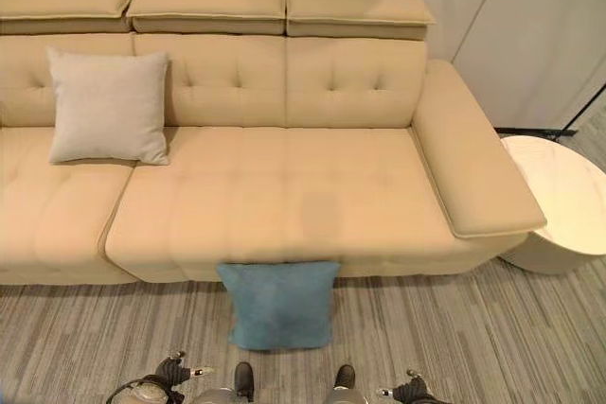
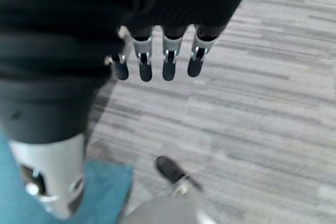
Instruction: Pick up all the scattered cushions and arrange them neatly on the sofa.
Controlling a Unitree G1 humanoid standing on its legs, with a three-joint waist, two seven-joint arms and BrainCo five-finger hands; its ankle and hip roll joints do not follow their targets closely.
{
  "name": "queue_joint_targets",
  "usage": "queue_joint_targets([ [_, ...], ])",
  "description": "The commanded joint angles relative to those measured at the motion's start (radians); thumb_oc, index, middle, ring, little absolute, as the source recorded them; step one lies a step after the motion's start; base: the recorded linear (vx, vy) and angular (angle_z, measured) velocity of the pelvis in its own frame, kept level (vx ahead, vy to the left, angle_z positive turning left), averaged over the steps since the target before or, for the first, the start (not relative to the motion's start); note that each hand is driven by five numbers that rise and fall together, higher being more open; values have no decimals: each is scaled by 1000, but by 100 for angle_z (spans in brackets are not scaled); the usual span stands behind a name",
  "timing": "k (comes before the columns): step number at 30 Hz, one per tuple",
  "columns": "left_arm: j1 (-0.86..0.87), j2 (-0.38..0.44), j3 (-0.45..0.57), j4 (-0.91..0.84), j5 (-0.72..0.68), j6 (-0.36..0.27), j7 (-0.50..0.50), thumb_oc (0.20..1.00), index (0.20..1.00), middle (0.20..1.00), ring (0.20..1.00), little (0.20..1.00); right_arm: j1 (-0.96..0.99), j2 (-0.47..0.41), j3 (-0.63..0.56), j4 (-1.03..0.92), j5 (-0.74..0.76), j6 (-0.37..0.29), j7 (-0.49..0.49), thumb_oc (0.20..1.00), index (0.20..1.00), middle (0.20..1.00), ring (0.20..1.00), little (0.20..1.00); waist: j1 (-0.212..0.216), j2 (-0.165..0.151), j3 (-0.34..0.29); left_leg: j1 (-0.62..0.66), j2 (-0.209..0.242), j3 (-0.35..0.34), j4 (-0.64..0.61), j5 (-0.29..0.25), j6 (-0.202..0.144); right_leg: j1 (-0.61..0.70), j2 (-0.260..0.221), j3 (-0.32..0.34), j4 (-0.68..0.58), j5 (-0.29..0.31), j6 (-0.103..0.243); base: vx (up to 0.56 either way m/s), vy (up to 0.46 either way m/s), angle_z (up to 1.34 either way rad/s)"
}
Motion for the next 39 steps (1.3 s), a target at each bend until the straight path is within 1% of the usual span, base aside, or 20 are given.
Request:
queue_joint_targets([
  [1,-23,-4,23,6,22,-9,8,1000,1000,1000,1000,1000,-72,-54,14,0,-2,-6,-9,1000,1000,1000,1000,1000,21,33,45,-55,16,-64,98,-106,-25,11,41,15,123,-116,37,16,126,-29],
  [3,-22,6,32,7,18,-12,9,1000,1000,1000,1000,1000,-73,-54,15,-3,-5,-9,-11,1000,1000,1000,1000,1000,22,37,50,-39,12,-61,85,-106,-20,-8,48,10,148,-116,37,58,85,-26],
  [4,-21,10,34,6,16,-14,9,1000,1000,1000,1000,1000,-73,-56,16,-6,-2,-11,-10,1000,1000,1000,1000,1000,17,38,53,-22,7,-67,73,-106,-18,-17,71,31,151,-125,31,96,58,-10],
  [6,-19,12,32,2,17,-17,9,1000,1000,1000,1000,1000,-73,-60,18,-8,2,-11,-9,1000,1000,1000,1000,1000,7,38,55,-15,-6,-78,69,-105,-15,-36,112,66,120,-129,22,94,31,5],
  [9,-19,12,30,9,26,-20,3,1000,1000,1000,1000,1000,-70,-66,19,-6,1,-14,-8,1000,1000,1000,1000,1000,-1,33,59,-11,-16,-94,75,-109,-16,-22,127,74,72,-132,18,71,-19,10],
  [11,-18,8,30,10,25,-20,3,1000,1000,1000,1000,1000,-62,-69,18,-1,4,-18,-9,1000,1000,1000,1000,1000,-6,28,54,-8,-22,-105,74,-109,-18,-8,148,106,48,-134,12,95,-51,20],
  [18,-3,-5,31,9,31,-17,1,1000,1000,1000,1000,1000,-47,-80,18,-5,0,-22,-15,1000,1000,1000,1000,1000,-8,34,36,25,-15,-118,41,-109,-33,63,156,68,-23,-137,1,116,-71,20],
  [22,-35,0,40,-32,-17,-30,23,1000,1000,1000,1000,1000,-77,-98,20,-30,12,-33,-30,1000,1000,1000,1000,1000,-8,38,68,-11,-12,-124,44,-102,-39,32,155,60,-18,-139,-4,-47,-39,6],
  [23,-53,4,39,-49,-36,-36,34,1000,1000,1000,1000,1000,-95,-106,22,-41,18,-35,-38,1000,1000,1000,1000,1000,-8,38,88,-45,-11,-127,59,-99,-40,1,152,59,-7,-138,-6,-267,-20,9],
  [24,-88,12,34,-89,-75,-51,56,1000,1000,1000,1000,1000,-129,-120,24,-71,37,-44,-52,1000,1000,1000,1000,1000,-7,38,130,-127,-7,-128,98,-92,-43,-75,142,57,27,-134,-12,-267,-20,17],
  [25,-89,12,34,-89,-75,-51,56,1000,1000,1000,1000,1000,-130,-120,24,-71,37,-44,-52,1000,1000,1000,1000,1000,-8,38,126,-134,-7,-128,102,-93,-42,-81,142,57,29,-135,-12,-379,-22,21],
  [26,-131,23,29,-136,-126,-73,85,1000,1000,1000,1000,1000,-171,-136,27,-109,61,-52,-75,1000,1000,1000,1000,1000,-6,36,166,-231,-3,-132,156,-86,-45,-173,127,56,80,-127,-20,-265,-7,26],
  [27,-146,29,25,-159,-146,-85,100,1000,1000,1000,1000,1000,-186,-146,31,-132,69,-53,-85,1000,1000,1000,1000,1000,-5,37,178,-281,-1,-131,182,-84,-46,-225,121,53,110,-126,-26,-311,-13,18],
  [29,-172,40,23,-202,-187,-103,122,1000,1000,1000,1000,1000,-208,-163,32,-175,85,-55,-103,1000,1000,1000,1000,1000,-3,39,186,-370,-1,-134,229,-86,-48,-310,111,50,154,-132,-34,-181,0,19],
  [30,-197,46,20,-231,-220,-117,142,1000,1000,1000,1000,1000,-239,-172,34,-214,100,-61,-124,1000,1000,1000,1000,1000,-2,39,198,-447,-3,-136,268,-85,-49,-386,102,47,197,-137,-40,-161,-18,19],
  [31,-239,53,19,-258,-257,-135,165,1000,1000,1000,1000,1000,-279,-178,30,-248,122,-72,-154,1000,1000,1000,1000,1000,-1,41,207,-517,4,-141,309,-112,-56,-461,98,57,248,-169,-36,-107,-22,6],
  [32,-239,53,19,-258,-257,-135,165,1000,1000,1000,1000,1000,-280,-178,29,-248,122,-71,-154,1000,1000,1000,1000,1000,-1,41,205,-521,3,-141,311,-113,-56,-465,98,57,249,-169,-36,-104,-22,3],
  [33,-274,60,13,-283,-281,-148,184,1000,1000,1000,1000,1000,-315,-180,24,-280,143,-83,-180,1000,1000,1000,1000,1000,-5,42,214,-602,8,-145,345,-109,-55,-549,88,60,292,-172,-38,-129,0,10],
  [37,-357,70,-2,-330,-311,-166,215,1000,1000,1000,1000,1000,-399,-190,14,-341,177,-107,-238,1000,1000,1000,1000,1000,-13,47,222,-743,15,-148,369,-96,-59,-696,71,66,337,-174,-37,-118,6,12],
  [39,-434,81,-18,-358,-324,-178,243,1000,1000,1000,1000,1000,-474,-204,7,-373,194,-125,-283,1000,1000,1000,1000,1000,-22,50,228,-847,14,-152,378,-84,-63,-803,62,79,363,-169,-31,-101,14,7],
])
